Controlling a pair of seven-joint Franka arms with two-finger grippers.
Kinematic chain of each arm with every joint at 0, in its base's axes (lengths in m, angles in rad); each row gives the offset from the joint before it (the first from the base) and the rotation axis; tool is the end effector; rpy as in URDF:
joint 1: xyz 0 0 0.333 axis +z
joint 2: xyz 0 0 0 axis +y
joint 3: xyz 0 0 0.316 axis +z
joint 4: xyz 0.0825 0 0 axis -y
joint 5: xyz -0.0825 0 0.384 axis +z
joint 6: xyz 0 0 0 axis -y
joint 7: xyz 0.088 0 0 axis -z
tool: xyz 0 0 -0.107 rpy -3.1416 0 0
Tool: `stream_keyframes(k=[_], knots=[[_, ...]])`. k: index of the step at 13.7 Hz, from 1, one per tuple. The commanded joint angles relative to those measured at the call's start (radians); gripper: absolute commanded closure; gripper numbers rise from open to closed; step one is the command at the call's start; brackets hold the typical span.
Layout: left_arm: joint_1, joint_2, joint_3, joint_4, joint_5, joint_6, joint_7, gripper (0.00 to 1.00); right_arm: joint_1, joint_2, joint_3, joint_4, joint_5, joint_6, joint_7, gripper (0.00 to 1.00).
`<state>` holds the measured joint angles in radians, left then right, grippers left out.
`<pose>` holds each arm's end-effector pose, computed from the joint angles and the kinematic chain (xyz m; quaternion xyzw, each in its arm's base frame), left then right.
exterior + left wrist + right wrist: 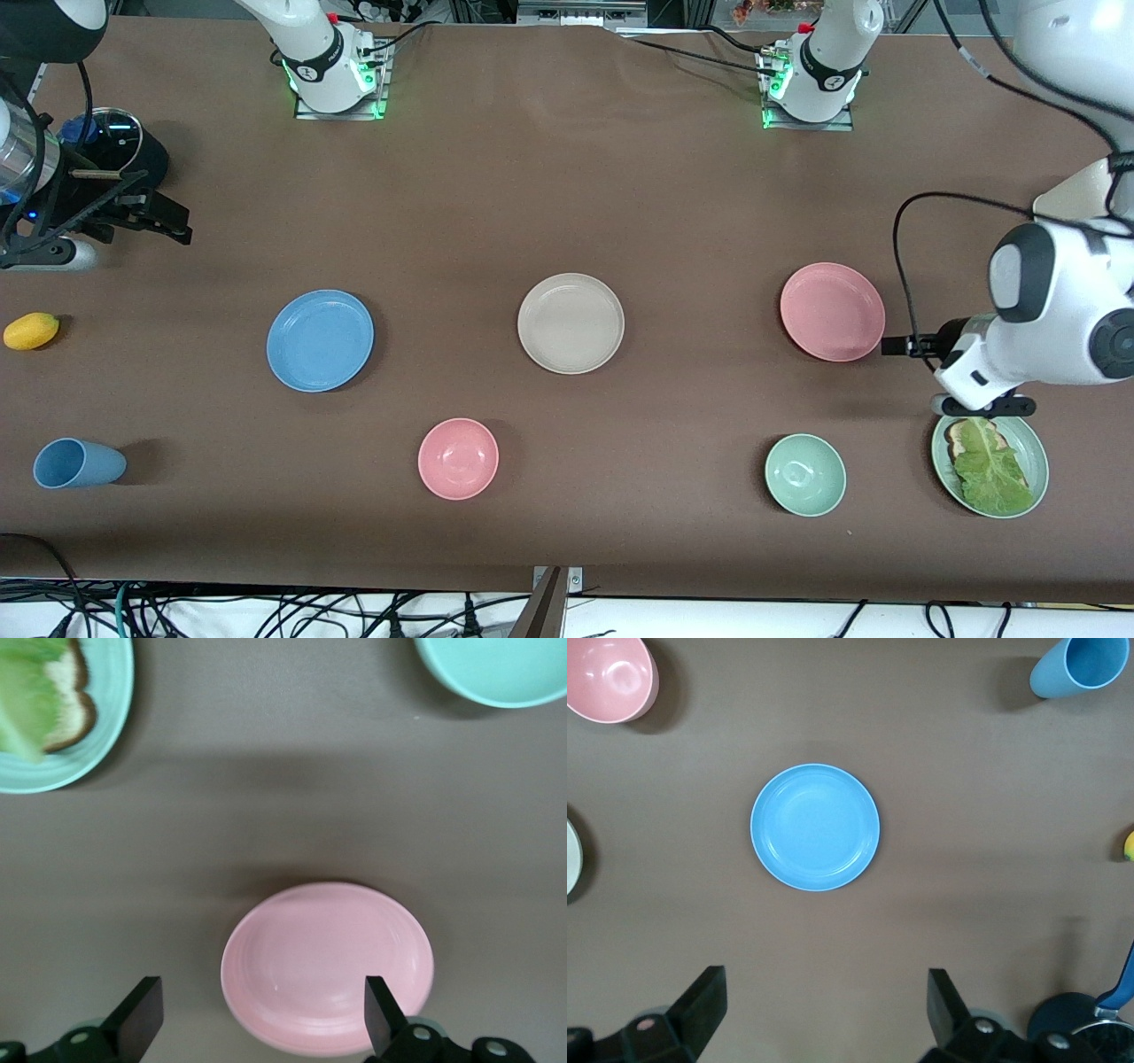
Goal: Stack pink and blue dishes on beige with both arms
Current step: 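Reach the left gripper to the pink plate while the right gripper reaches the blue plate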
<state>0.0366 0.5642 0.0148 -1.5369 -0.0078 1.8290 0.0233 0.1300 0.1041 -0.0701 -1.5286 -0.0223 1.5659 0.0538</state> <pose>0.6669 0.0324 0.3062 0.9907 0.0148 -0.1355 0.0046 0.5828 0.0346 0.5849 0.9993 0.0034 -0.0324 0.0167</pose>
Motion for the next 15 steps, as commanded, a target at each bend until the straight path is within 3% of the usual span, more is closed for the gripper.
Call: stream_keyframes(k=[1, 6, 10, 13, 14, 15], knots=[[0.017, -0.041, -0.001, -0.119, 0.026, 0.085, 0.015, 0.00, 0.002, 0.031, 0.007, 0.013, 0.001, -0.001, 0.009, 0.00], [0.095, -0.158, -0.006, -0.507, 0.023, 0.505, 0.116, 0.00, -0.003, 0.055, 0.009, 0.007, 0.010, -0.004, -0.018, 0.00], [0.111, -0.156, -0.010, -0.568, 0.020, 0.546, 0.149, 0.00, -0.001, 0.138, 0.009, -0.001, 0.019, 0.015, -0.055, 0.00], [0.104, -0.129, -0.022, -0.568, 0.020, 0.536, 0.214, 0.00, -0.004, 0.176, 0.007, -0.083, 0.019, 0.152, -0.058, 0.00], [0.106, -0.116, -0.022, -0.568, 0.020, 0.536, 0.242, 0.19, -0.006, 0.183, 0.006, -0.132, 0.019, 0.225, -0.058, 0.00], [0.112, -0.107, -0.022, -0.568, 0.020, 0.536, 0.263, 0.46, -0.009, 0.190, 0.006, -0.178, 0.016, 0.308, -0.058, 0.00]])
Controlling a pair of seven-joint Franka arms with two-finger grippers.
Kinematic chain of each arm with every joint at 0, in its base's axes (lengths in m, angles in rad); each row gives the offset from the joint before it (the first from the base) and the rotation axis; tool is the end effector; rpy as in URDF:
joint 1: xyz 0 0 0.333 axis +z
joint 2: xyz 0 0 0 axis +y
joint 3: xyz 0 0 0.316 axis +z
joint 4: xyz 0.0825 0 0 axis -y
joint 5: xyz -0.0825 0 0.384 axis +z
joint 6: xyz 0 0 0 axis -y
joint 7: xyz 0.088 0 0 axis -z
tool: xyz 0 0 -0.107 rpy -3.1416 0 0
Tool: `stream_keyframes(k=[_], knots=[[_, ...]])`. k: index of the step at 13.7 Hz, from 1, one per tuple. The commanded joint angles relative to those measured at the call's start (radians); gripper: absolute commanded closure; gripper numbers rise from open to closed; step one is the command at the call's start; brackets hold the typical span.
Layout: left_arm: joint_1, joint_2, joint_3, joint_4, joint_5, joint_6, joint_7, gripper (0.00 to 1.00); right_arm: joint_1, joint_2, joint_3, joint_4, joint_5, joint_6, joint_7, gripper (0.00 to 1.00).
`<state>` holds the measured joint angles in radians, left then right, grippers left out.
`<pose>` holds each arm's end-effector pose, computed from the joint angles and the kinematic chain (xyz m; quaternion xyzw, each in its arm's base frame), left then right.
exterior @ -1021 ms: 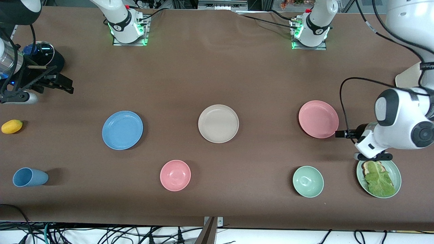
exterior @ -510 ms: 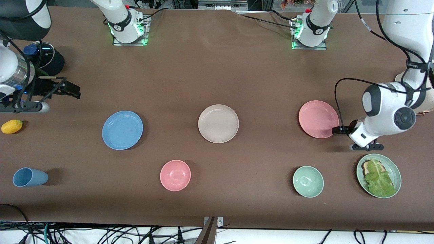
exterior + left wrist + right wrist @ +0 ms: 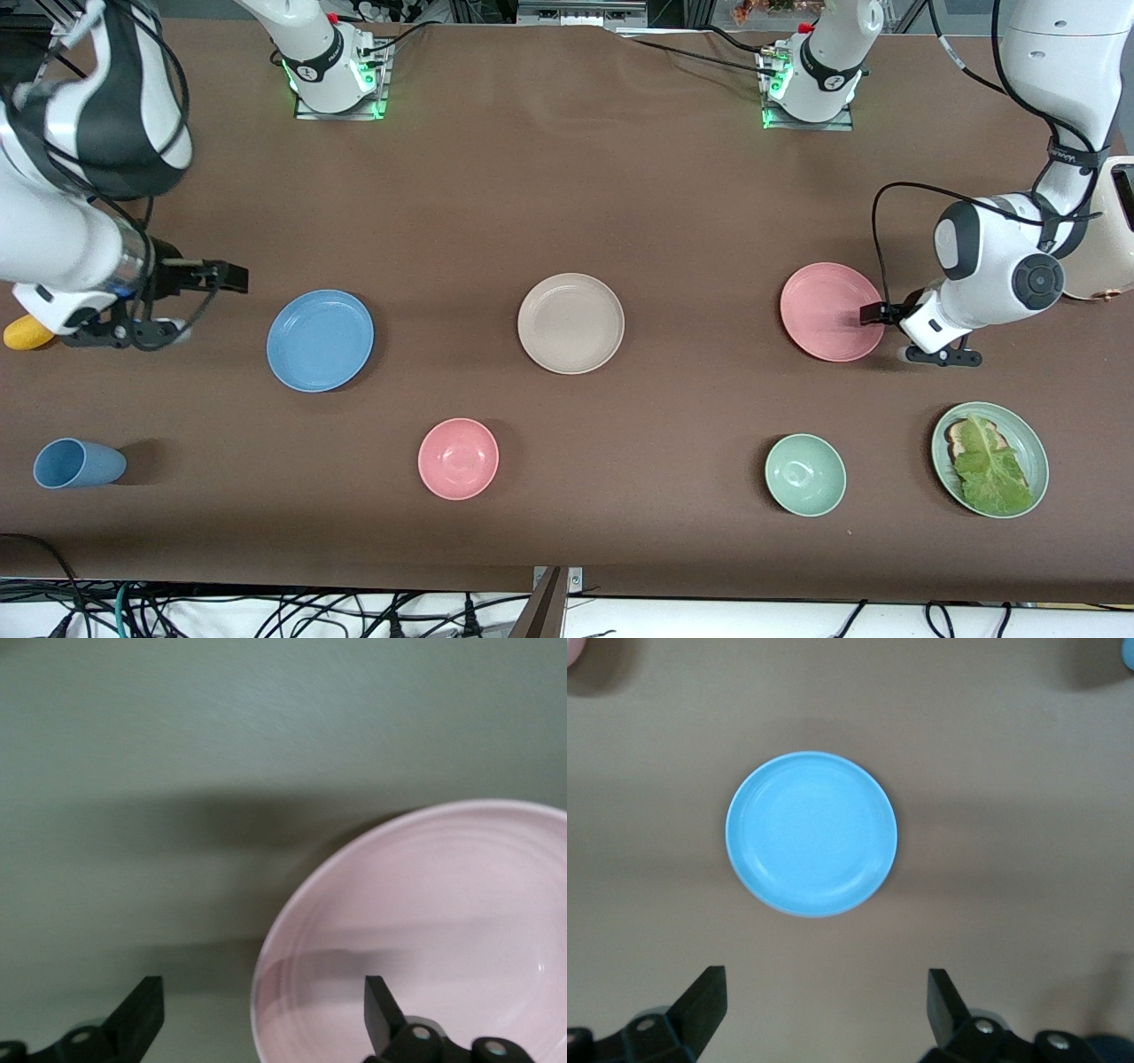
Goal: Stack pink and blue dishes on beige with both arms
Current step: 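Reach the left gripper to the pink plate while the right gripper reaches the blue plate, then slide the pink plate onto the beige plate with the left gripper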
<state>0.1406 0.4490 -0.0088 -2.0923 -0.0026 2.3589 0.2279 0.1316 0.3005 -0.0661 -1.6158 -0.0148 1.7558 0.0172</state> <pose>0.5587 0.0740 0.1904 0.9948 -0.0466 -0.0891 0.0190 0.6298 0.0439 0.4387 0.9963 0.0267 -0.0791 0.0203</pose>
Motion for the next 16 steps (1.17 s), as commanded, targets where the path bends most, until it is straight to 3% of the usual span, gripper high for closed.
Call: stream_keyframes(k=[1, 2, 7, 11, 16], knots=[[0.008, 0.011, 0.001, -0.012, 0.016, 0.006, 0.062, 0.74, -0.012, -0.004, 0.000, -0.120, 0.007, 0.166, -0.022, 0.00], [0.008, 0.011, 0.001, -0.009, 0.016, 0.005, 0.064, 1.00, -0.016, 0.011, -0.001, -0.131, 0.007, 0.189, -0.023, 0.00], [-0.002, 0.011, 0.001, 0.032, 0.016, -0.044, 0.048, 1.00, -0.073, 0.146, -0.001, -0.153, 0.012, 0.336, -0.048, 0.00], [-0.018, 0.005, -0.011, 0.099, 0.003, -0.176, -0.004, 1.00, -0.086, 0.149, -0.001, -0.317, 0.012, 0.557, -0.069, 0.00], [-0.021, 0.002, -0.173, 0.326, -0.098, -0.516, -0.252, 1.00, -0.087, 0.147, -0.001, -0.409, 0.012, 0.663, -0.071, 0.01]])
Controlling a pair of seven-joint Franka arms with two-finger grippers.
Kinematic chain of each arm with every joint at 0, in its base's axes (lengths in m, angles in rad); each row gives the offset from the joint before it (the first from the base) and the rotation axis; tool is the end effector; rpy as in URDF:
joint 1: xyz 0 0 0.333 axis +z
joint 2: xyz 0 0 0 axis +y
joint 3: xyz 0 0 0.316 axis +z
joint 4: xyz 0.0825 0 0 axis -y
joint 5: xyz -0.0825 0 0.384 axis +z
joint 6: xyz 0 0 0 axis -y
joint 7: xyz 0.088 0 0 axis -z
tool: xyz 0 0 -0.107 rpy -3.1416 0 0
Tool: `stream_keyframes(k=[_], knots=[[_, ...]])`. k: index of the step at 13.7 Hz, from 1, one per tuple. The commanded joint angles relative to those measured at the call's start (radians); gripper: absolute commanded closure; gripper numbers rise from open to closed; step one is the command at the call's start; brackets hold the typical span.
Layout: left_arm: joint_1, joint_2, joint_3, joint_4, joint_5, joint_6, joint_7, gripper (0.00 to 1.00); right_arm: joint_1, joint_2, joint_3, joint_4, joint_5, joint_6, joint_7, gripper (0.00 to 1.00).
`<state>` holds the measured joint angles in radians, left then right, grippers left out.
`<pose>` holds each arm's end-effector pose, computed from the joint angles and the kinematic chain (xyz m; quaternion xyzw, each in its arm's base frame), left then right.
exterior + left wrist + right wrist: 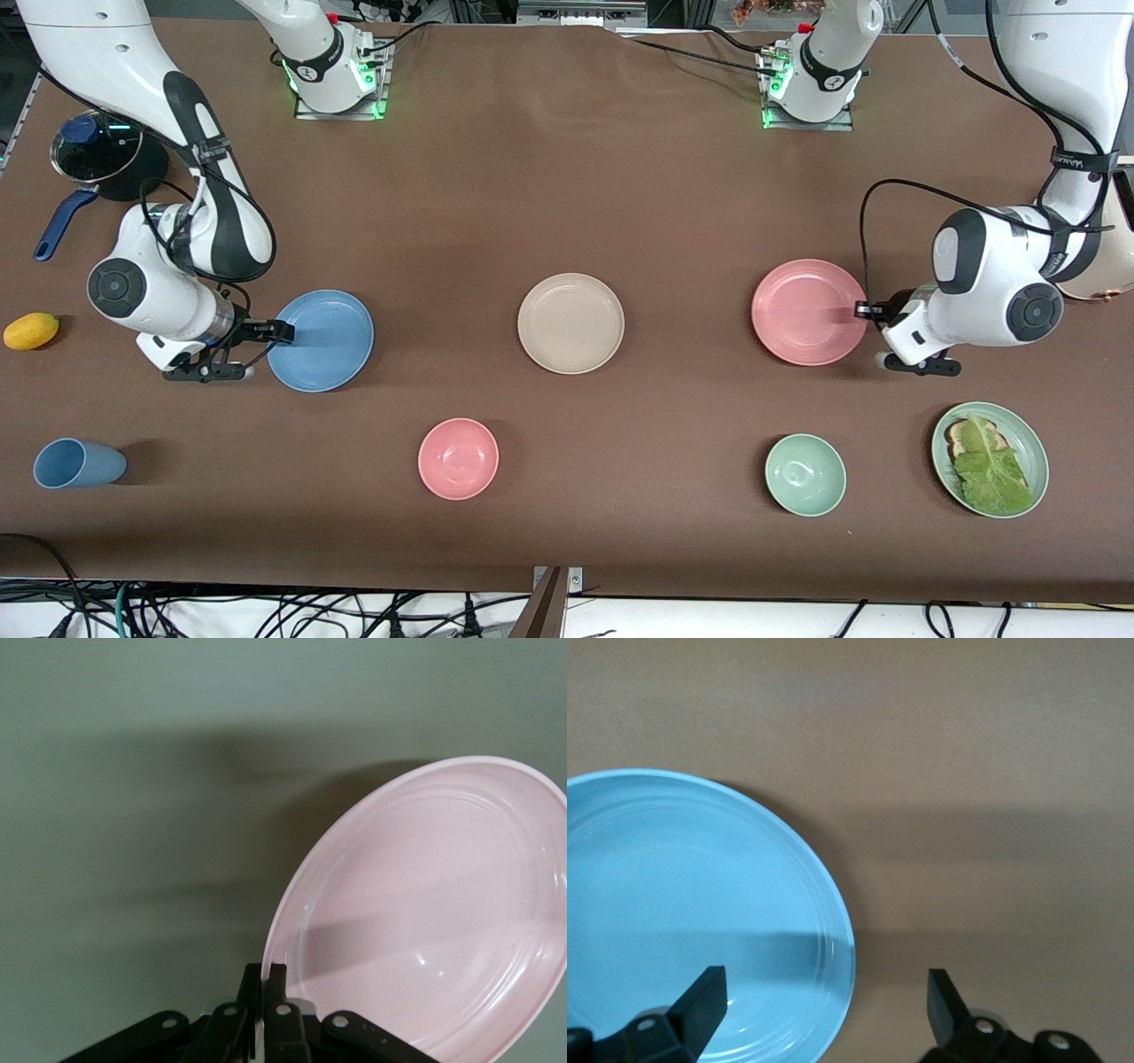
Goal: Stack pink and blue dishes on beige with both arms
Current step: 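Slide the pink plate onto the beige plate with the left gripper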
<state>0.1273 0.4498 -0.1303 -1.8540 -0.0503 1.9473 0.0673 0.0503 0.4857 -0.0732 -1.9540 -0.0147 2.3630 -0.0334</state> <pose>0.5977 -0.0018 0.2575 0.9830 -0.0200 -0.1739 0.0559 0.6110 -0.0128 0.2213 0.9989 0.0142 -0.0384 0.0211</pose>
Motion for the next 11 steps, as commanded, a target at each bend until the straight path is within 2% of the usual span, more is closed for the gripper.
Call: stream_keyframes(k=[1, 4, 5, 7, 9, 11], knots=[[-0.008, 0.001, -0.090, 0.110, -0.062, -0.125, -0.159, 1.00, -0.007, -0.038, 0.006, -0.089, 0.013, 0.080, -0.028, 0.01], [-0.018, 0.021, -0.211, 0.151, -0.086, -0.119, -0.366, 1.00, -0.029, -0.032, 0.006, -0.100, 0.013, 0.102, -0.060, 0.07], [-0.050, 0.061, -0.221, 0.203, -0.098, -0.117, -0.417, 1.00, -0.032, -0.030, 0.007, -0.100, 0.013, 0.104, -0.066, 0.08], [-0.147, 0.128, -0.221, 0.295, -0.102, -0.117, -0.504, 1.00, -0.035, -0.029, 0.006, -0.100, 0.013, 0.104, -0.066, 0.17], [-0.239, 0.202, -0.221, 0.361, -0.097, -0.116, -0.604, 1.00, -0.035, -0.027, 0.007, -0.102, 0.013, 0.102, -0.066, 0.26], [-0.325, 0.245, -0.213, 0.392, -0.091, -0.102, -0.673, 1.00, -0.035, -0.025, 0.007, -0.103, 0.018, 0.102, -0.066, 0.31]])
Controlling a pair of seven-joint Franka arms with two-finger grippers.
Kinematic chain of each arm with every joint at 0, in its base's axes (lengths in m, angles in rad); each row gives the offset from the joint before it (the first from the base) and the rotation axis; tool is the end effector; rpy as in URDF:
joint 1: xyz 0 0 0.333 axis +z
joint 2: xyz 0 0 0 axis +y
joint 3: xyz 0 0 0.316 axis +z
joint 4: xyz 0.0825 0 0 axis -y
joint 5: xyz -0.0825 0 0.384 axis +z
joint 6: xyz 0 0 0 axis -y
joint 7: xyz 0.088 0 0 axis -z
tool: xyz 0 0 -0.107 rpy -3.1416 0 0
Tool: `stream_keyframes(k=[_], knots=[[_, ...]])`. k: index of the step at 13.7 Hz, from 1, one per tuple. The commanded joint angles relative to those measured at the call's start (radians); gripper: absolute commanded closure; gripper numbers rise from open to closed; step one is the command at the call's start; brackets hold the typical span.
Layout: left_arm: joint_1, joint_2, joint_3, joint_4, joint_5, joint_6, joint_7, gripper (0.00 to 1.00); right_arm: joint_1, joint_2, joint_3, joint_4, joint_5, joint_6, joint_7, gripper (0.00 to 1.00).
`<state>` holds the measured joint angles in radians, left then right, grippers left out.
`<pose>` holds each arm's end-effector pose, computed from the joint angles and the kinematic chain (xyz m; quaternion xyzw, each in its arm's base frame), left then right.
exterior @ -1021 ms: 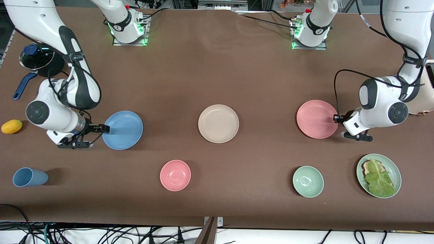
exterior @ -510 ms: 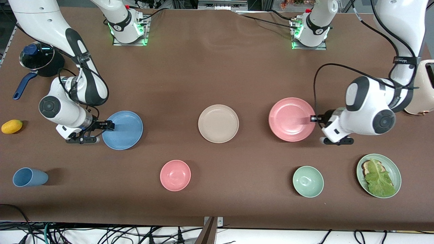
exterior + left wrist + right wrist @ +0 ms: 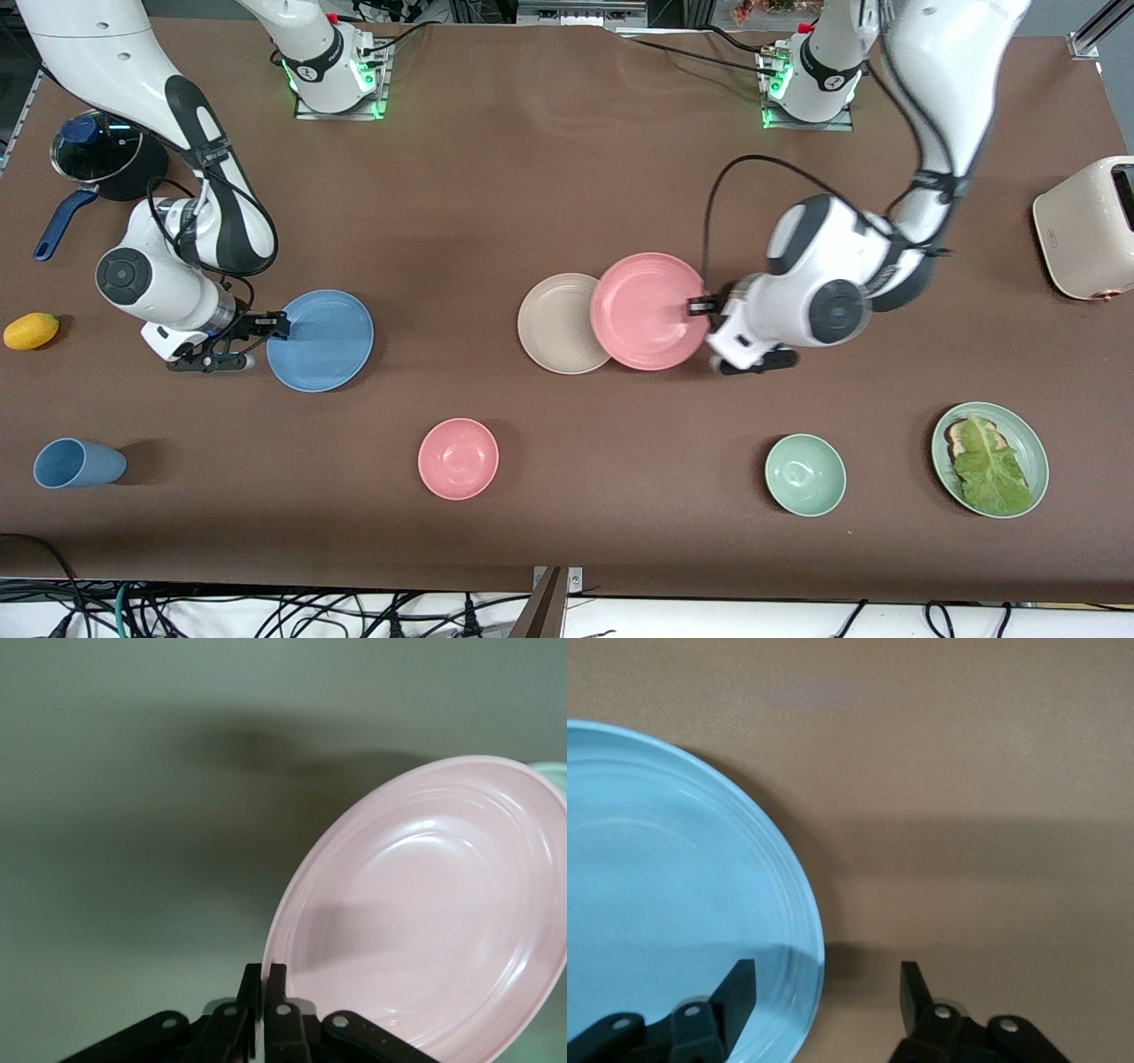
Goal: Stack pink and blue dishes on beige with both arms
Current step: 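Slide the pink plate onto the beige plate with the left gripper, then release the pink plate with the left gripper while the right gripper grips the blue plate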
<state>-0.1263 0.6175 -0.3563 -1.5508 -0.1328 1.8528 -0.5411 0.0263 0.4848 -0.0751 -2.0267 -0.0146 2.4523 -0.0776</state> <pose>0.6005 -0.2902 0.2898 0.9739 0.0714 -0.2017 0.0756 0.5942 -0.0285 0.2012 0.9990 0.0240 -0.0304 0.0202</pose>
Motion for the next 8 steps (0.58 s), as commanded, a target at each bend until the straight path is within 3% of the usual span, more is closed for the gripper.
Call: stream_keyframes(k=[1, 6, 8], knots=[[-0.099, 0.088, 0.014, 0.089, -0.005, 0.035, -0.094, 1.00, -0.011, -0.025, 0.009, -0.040, 0.027, 0.014, -0.022, 0.33], [-0.165, 0.119, 0.028, 0.087, 0.025, 0.086, -0.180, 1.00, -0.011, -0.025, 0.009, -0.041, 0.036, 0.013, -0.024, 0.55], [-0.162, 0.122, 0.030, 0.087, 0.025, 0.086, -0.184, 0.00, -0.011, -0.025, 0.009, -0.041, 0.036, 0.013, -0.024, 0.63]])
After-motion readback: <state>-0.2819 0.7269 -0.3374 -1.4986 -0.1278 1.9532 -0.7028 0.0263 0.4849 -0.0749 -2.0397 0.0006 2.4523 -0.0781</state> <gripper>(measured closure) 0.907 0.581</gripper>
